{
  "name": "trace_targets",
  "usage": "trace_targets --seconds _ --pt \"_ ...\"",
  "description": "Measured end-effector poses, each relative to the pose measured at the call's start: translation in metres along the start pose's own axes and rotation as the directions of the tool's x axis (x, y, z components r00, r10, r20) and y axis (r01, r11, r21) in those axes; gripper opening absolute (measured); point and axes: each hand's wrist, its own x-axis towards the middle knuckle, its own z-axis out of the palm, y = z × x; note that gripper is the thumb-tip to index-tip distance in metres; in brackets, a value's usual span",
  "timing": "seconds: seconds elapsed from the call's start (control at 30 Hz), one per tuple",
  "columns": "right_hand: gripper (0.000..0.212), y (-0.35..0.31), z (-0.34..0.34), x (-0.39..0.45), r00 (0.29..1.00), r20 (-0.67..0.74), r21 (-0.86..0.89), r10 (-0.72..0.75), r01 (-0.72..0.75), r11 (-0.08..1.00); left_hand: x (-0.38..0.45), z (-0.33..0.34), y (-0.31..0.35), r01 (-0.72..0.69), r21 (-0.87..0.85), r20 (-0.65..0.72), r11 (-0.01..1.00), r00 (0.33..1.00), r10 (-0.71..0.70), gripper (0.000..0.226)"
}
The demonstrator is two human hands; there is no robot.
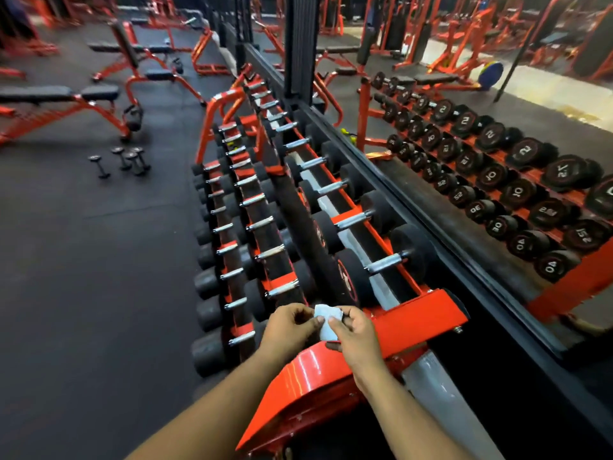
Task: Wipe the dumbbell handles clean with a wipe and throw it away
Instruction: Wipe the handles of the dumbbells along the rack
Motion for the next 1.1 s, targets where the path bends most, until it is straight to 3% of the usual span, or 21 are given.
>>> trace_targets --seconds 0.17,0.27,0.4,0.47,0.57,0.7,0.97,1.1 --pt "0.012 0.022 0.022 -0.04 1.0 0.019 0.032 0.017 -0.017 0.999 -0.046 -0.024 -0.019 0.082 -0.173 0.078 0.981 0.994 -0.07 0.018" --pt "0.02 0.03 0.041 -0.058 0.999 0.04 0.018 0.025 -0.026 1.0 -0.066 -0.044 -0.025 0.129 -0.188 0.119 0.974 0.987 -0.108 0.019" --pt "0.033 0.028 0.082 -0.078 0.975 -0.087 -0.243 -0.203 0.177 0.954 -0.08 -0.082 -0.032 0.12 -0.273 0.033 0.955 0.993 -0.116 0.018" --pt "0.039 0.023 0.109 -0.093 0.937 -0.065 -0.356 -0.343 0.299 0.885 -0.085 -0.106 -0.036 0.114 -0.356 0.037 0.927 0.993 -0.108 0.017" --pt "0.041 0.016 0.158 -0.114 0.924 0.005 -0.486 -0.382 0.336 0.807 -0.093 -0.151 -0.051 0.15 -0.462 0.104 0.874 0.988 -0.114 0.015" --pt "0.031 0.018 0.225 -0.13 0.892 -0.029 -0.521 -0.451 0.372 0.769 -0.095 -0.215 -0.079 0.187 -0.518 0.177 0.835 0.978 -0.109 0.011" --pt "0.015 0.011 0.29 -0.136 0.956 -0.15 -0.358 -0.254 0.187 0.915 -0.088 -0.285 -0.093 0.172 -0.447 0.224 0.878 0.972 -0.077 0.01" --pt "0.012 0.002 0.295 -0.128 0.956 -0.248 -0.175 -0.16 0.118 0.977 -0.074 -0.293 -0.09 0.143 -0.405 0.199 0.903 0.978 -0.066 0.011"
